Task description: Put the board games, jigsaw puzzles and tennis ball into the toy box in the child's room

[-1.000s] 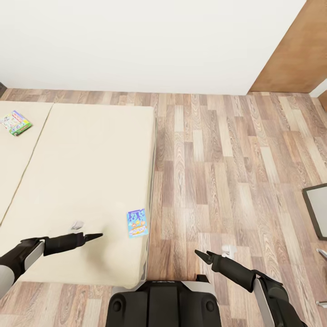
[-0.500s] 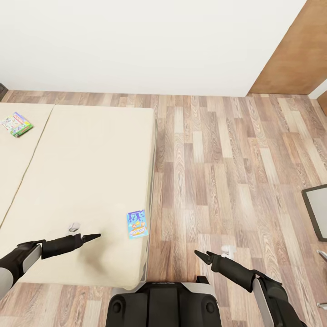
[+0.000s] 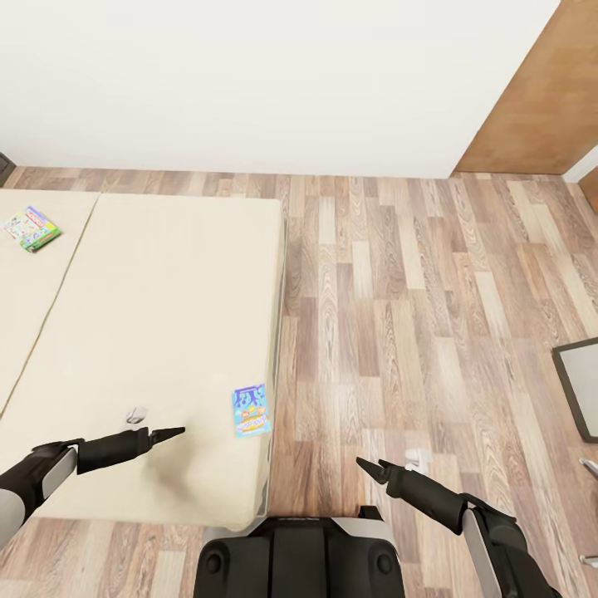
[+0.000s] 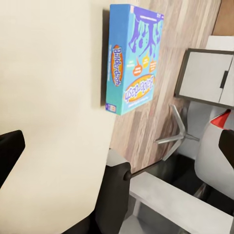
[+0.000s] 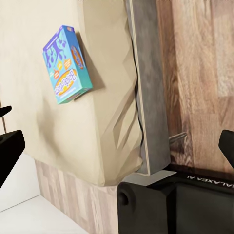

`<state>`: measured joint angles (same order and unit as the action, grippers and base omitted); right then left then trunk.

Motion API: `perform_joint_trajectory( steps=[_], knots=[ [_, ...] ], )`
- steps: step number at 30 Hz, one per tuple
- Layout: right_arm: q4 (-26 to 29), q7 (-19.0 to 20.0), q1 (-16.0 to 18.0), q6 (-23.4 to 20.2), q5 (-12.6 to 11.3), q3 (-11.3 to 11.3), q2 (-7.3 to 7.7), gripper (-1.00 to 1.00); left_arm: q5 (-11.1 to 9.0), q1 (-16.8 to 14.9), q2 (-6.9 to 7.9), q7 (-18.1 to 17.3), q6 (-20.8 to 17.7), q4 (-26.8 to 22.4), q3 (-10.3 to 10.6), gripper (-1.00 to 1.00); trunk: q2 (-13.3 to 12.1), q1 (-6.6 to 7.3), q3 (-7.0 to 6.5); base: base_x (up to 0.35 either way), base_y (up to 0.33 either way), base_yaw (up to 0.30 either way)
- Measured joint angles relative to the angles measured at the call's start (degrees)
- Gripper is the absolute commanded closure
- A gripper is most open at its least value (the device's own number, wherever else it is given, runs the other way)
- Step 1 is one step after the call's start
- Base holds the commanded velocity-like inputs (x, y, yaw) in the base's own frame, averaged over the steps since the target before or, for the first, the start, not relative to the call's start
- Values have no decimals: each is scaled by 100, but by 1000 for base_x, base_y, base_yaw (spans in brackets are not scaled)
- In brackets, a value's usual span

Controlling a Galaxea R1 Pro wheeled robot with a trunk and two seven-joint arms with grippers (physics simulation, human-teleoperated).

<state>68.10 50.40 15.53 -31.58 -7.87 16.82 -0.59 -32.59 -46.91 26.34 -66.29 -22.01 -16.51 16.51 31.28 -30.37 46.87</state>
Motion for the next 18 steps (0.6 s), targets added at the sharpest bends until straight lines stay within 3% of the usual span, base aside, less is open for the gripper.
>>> perform_joint_trajectory(
  steps=[18],
  knots=[
    [0, 0, 0, 0, 3, -3, 1, -100, -27, 0, 27, -37, -115, 17, -10, -100, 0, 0, -161, 0, 0, 0]
  ],
)
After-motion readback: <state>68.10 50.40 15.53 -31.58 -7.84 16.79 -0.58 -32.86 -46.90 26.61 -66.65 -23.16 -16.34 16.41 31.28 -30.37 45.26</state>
